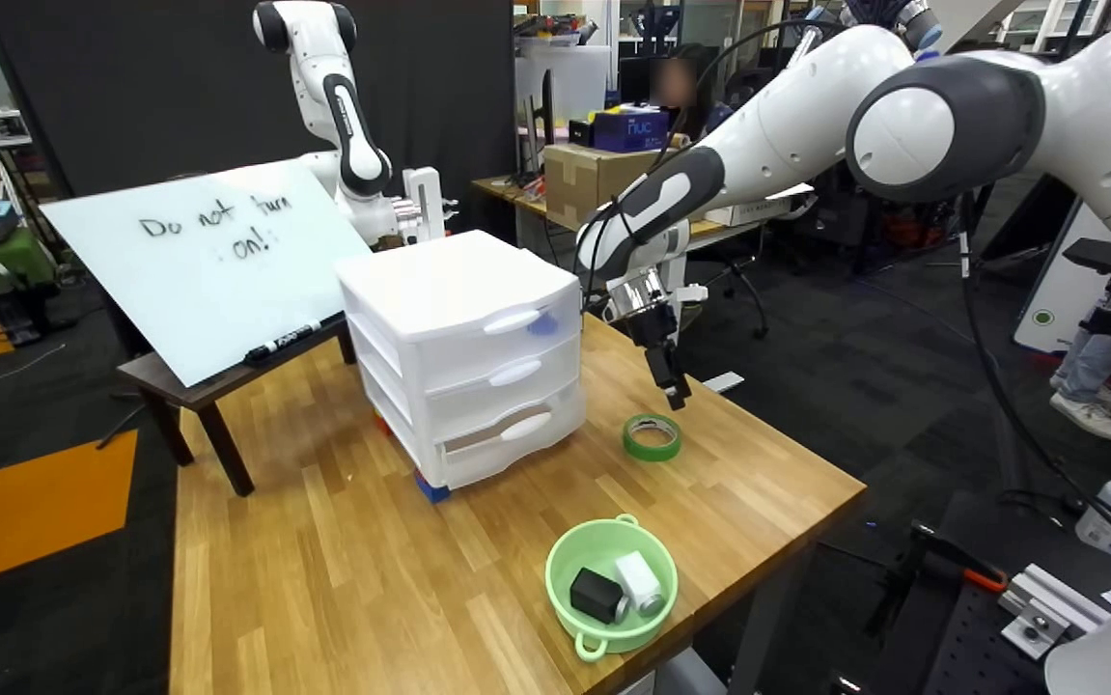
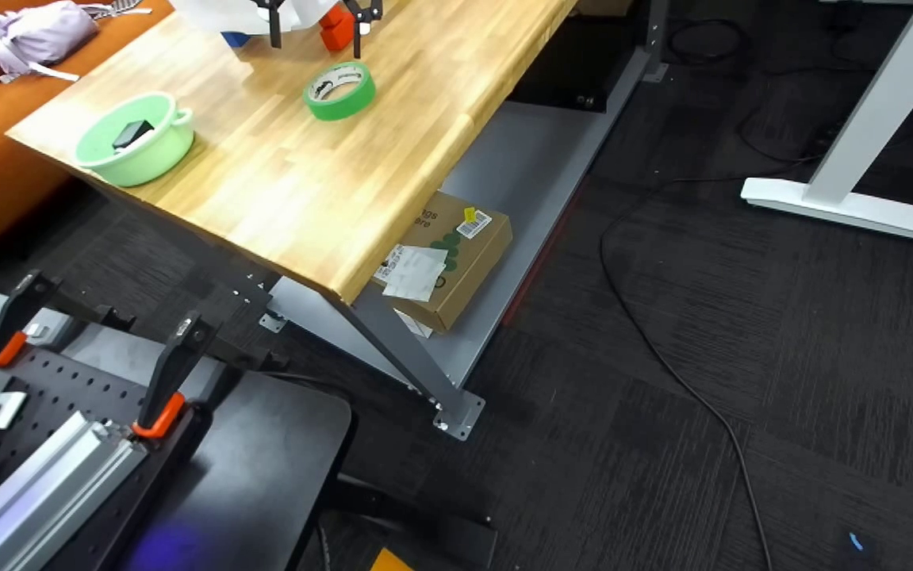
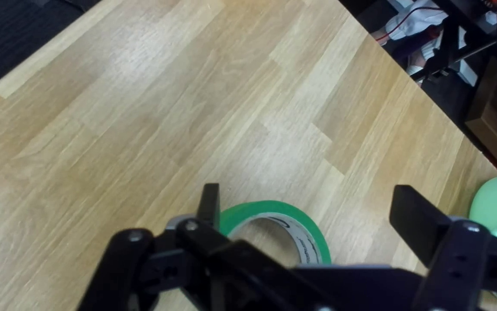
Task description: Move the green tape forward and the light-green bowl to the left
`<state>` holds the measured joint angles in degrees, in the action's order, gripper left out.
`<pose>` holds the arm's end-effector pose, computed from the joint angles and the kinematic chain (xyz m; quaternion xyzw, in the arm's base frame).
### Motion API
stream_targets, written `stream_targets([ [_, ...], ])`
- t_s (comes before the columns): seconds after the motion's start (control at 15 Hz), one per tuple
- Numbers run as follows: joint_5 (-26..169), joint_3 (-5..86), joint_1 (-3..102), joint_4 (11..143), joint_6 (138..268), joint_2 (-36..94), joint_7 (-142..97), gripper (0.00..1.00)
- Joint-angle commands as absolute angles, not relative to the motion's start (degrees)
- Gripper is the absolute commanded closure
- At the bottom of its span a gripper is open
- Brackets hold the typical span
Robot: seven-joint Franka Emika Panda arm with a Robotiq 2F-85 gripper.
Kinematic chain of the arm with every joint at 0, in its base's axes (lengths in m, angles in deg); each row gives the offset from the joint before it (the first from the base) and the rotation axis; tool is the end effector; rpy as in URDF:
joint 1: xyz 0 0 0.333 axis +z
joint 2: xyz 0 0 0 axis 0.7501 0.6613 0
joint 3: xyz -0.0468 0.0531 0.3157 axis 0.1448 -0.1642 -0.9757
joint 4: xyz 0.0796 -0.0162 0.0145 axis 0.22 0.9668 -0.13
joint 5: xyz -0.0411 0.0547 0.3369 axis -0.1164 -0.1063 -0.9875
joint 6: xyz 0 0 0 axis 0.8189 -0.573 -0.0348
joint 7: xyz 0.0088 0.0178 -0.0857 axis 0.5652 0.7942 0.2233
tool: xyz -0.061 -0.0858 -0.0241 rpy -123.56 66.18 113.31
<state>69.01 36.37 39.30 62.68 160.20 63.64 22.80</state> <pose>0.6113 -0.1007 0.1870 -0.9114 -0.2611 0.2903 0.1304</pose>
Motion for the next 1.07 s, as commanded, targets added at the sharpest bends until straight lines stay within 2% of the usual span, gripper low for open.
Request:
stream_targets([
  [0.0, 70.93, 36.37, 39.31, 64.81, 164.49, 62.4, 19.87, 0.0],
  [1.0, 73.81, 36.5, 41.33, 68.93, 175.76, 62.43, 8.2, 0.0],
])
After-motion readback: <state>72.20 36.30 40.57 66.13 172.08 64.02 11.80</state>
